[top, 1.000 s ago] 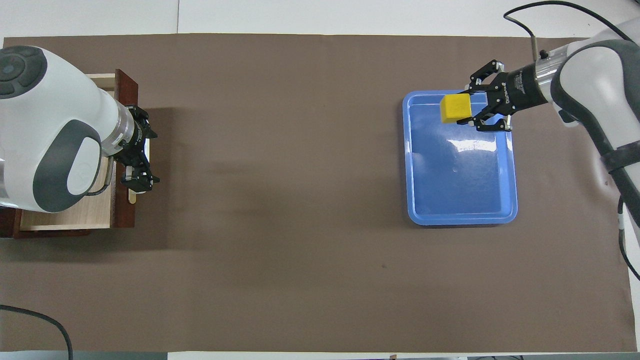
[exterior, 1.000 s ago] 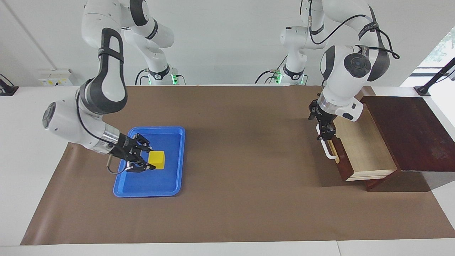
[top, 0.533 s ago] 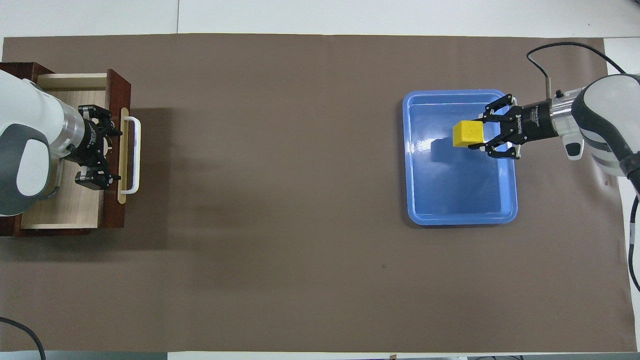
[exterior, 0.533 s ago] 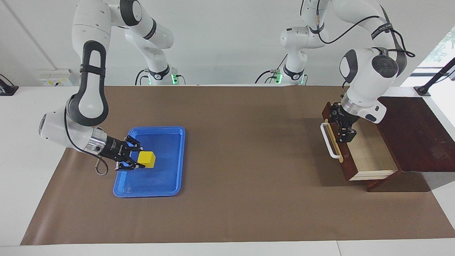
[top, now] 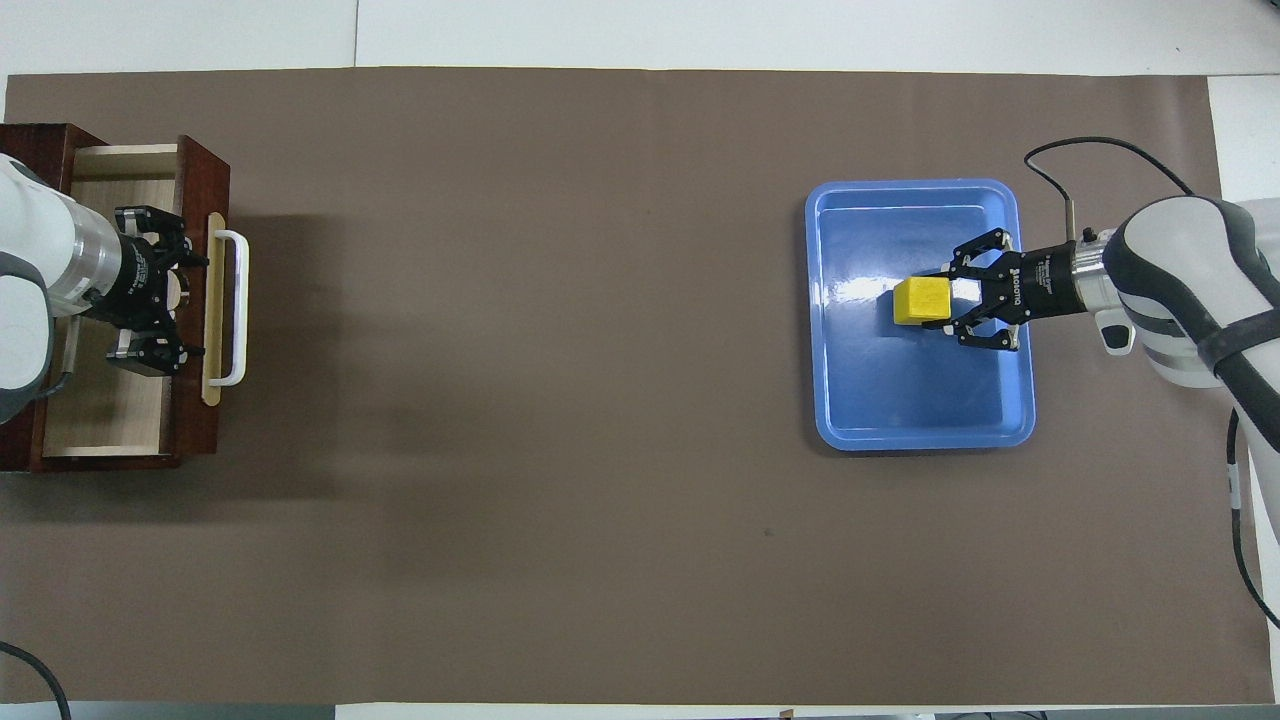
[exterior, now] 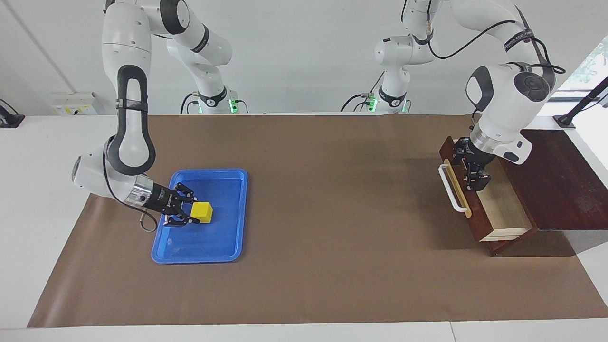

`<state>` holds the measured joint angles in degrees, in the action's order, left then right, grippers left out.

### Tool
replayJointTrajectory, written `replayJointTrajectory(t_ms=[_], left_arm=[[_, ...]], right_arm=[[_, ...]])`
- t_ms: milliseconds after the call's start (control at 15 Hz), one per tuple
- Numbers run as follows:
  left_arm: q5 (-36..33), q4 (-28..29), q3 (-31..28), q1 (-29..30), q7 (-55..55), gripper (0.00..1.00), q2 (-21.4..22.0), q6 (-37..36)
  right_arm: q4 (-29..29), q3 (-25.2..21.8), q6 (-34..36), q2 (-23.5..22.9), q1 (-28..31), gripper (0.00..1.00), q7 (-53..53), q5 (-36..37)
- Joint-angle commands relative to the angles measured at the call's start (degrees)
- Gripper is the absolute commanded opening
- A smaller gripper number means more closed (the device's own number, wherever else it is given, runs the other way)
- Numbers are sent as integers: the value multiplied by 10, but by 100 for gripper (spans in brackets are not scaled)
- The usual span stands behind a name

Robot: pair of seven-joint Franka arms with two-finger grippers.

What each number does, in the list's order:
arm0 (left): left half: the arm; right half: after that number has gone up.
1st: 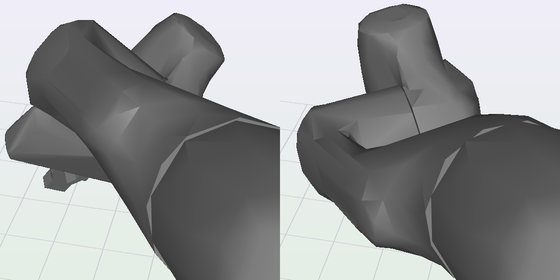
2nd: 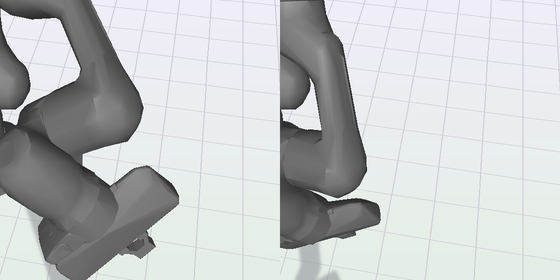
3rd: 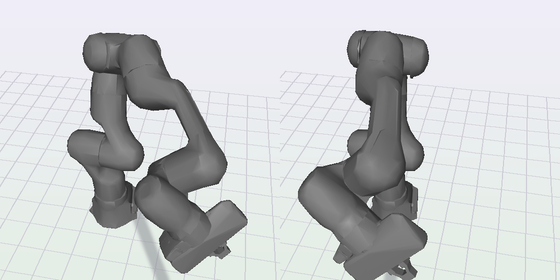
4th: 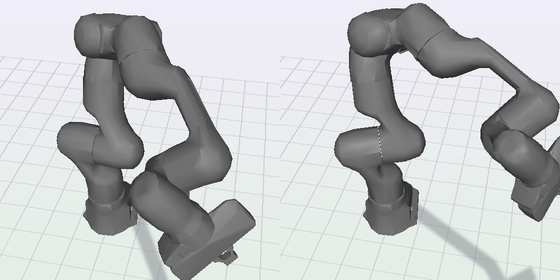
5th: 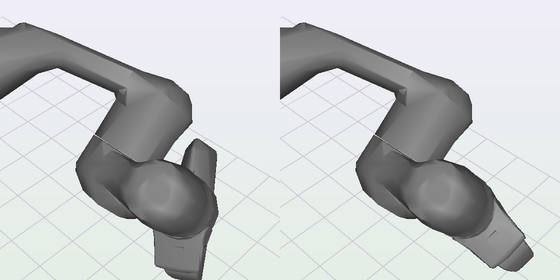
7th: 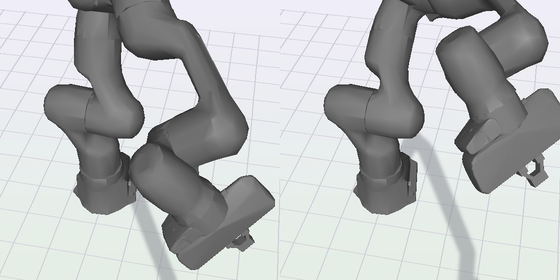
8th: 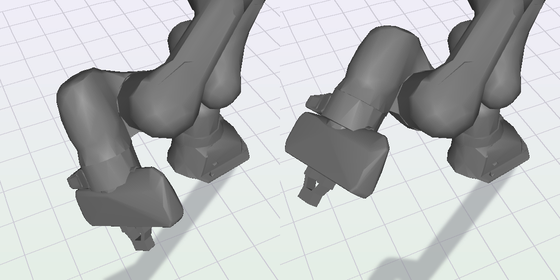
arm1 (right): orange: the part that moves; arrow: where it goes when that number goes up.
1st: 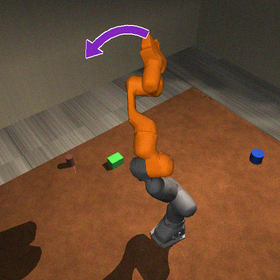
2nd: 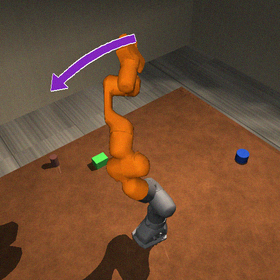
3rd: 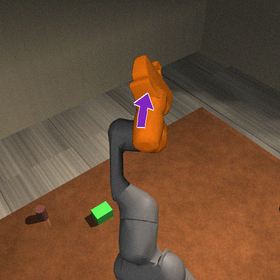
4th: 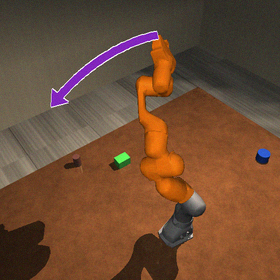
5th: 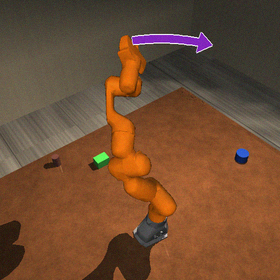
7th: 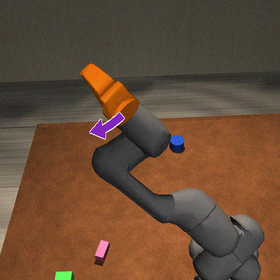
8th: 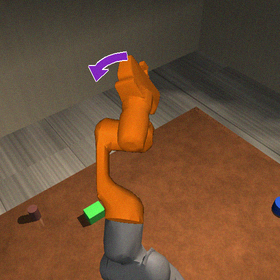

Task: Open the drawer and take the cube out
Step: 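Open the right gripper to drop the cube in the blue tray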

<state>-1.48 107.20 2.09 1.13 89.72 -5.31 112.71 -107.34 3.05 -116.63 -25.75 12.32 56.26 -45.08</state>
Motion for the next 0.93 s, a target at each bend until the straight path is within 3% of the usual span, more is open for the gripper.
replayJointTrajectory(t_ms=[0, 67, 133, 200, 267, 333, 400, 600, 867], left_arm=[[-15, 5, 2, 47, -37, 100, 7, 17], [-16, 5, 2, 55, -52, 100, 7, 16], [-15, 5, 2, 67, -67, 100, 8, 17], [-15, 5, 2, 77, -85, 100, 8, 18], [-15, 5, 2, 86, -103, 100, 8, 19], [-15, 5, 2, 96, -120, 100, 8, 20], [-15, 5, 2, 102, -132, 100, 8, 20], [-16, 5, 2, 108, -137, 100, 8, 20], [-15, -1, 3, 119, -160, 100, 7, 13]], right_arm=[[-29, 4, -16, 24, 1, 0, -20, -19], [-29, 4, -18, 24, 0, 0, -20, -19], [-29, 3, -20, 24, -4, 18, -20, -19], [-28, 3, -20, 24, -10, 57, -19, -18], [-26, 3, -19, 24, -12, 80, -17, -18], [-19, 3, -11, 23, -13, 96, -12, -18], [-6, 3, 4, 24, -12, 100, -4, -15], [44, 2, 71, 34, -14, 100, 21, 13], [57, 3, 93, 133, -62, 100, 36, 123]])
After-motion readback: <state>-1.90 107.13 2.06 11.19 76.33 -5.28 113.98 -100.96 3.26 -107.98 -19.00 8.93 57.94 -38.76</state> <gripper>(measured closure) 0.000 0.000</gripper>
